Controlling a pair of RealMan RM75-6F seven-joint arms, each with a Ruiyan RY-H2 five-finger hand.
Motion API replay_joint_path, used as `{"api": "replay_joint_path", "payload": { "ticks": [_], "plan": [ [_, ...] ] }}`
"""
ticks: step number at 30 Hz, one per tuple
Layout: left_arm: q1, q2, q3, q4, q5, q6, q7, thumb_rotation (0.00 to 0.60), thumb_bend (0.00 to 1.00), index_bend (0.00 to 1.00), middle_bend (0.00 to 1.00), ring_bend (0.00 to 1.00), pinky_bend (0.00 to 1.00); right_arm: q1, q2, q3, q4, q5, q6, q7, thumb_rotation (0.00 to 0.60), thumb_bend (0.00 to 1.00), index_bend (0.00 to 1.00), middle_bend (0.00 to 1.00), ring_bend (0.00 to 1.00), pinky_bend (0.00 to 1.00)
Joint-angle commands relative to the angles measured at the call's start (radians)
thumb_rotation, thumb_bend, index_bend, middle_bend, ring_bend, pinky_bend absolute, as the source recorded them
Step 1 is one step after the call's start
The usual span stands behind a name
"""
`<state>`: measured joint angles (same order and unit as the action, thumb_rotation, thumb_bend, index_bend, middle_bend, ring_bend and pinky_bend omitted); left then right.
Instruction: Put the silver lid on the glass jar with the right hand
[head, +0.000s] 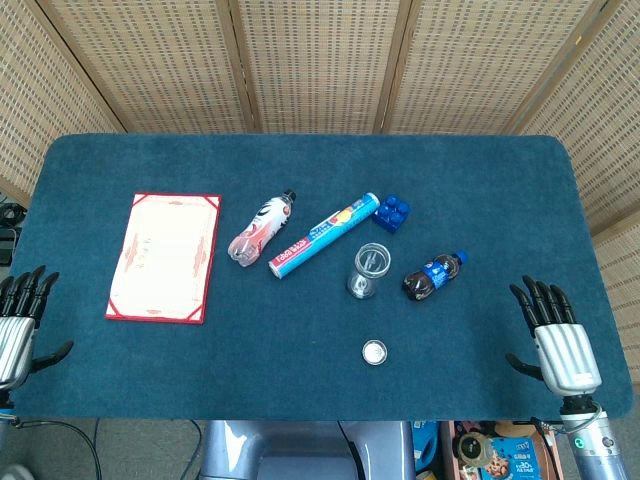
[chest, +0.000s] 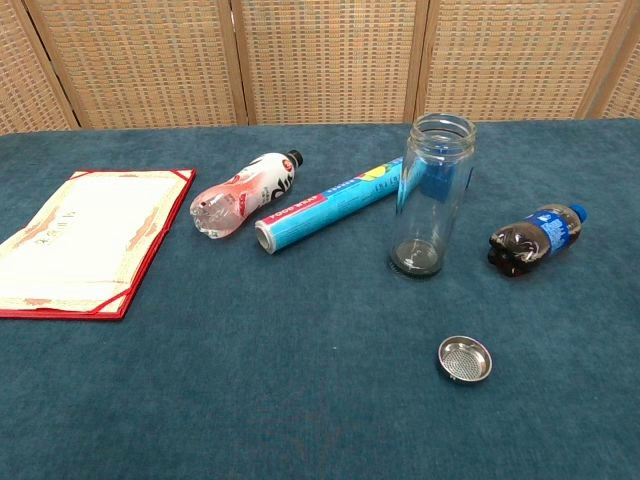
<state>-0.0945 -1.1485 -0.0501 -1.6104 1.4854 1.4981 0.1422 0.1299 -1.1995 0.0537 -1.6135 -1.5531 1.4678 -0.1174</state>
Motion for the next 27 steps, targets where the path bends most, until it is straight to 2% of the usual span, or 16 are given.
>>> {"api": "replay_joint_path", "payload": {
  "ticks": [1, 27],
  "plan": [
    [0.001, 0.000, 0.001, 0.000, 0.000, 0.000, 0.000, 0.600, 0.20, 0.00, 0.00, 0.00, 0.00, 0.000, 0.000, 0.000, 0.000, 0.001, -0.001, 0.001, 0.600, 0.04, 0.03, 0.00, 0.00, 0.00],
    [0.002, 0.008, 0.004, -0.014, 0.016, 0.009, -0.005, 0.600, 0.20, 0.00, 0.00, 0.00, 0.00, -0.006, 0.006, -0.010, -0.017, -0.034, 0.021, -0.006, 0.600, 0.04, 0.03, 0.00, 0.00, 0.00]
  ]
}}
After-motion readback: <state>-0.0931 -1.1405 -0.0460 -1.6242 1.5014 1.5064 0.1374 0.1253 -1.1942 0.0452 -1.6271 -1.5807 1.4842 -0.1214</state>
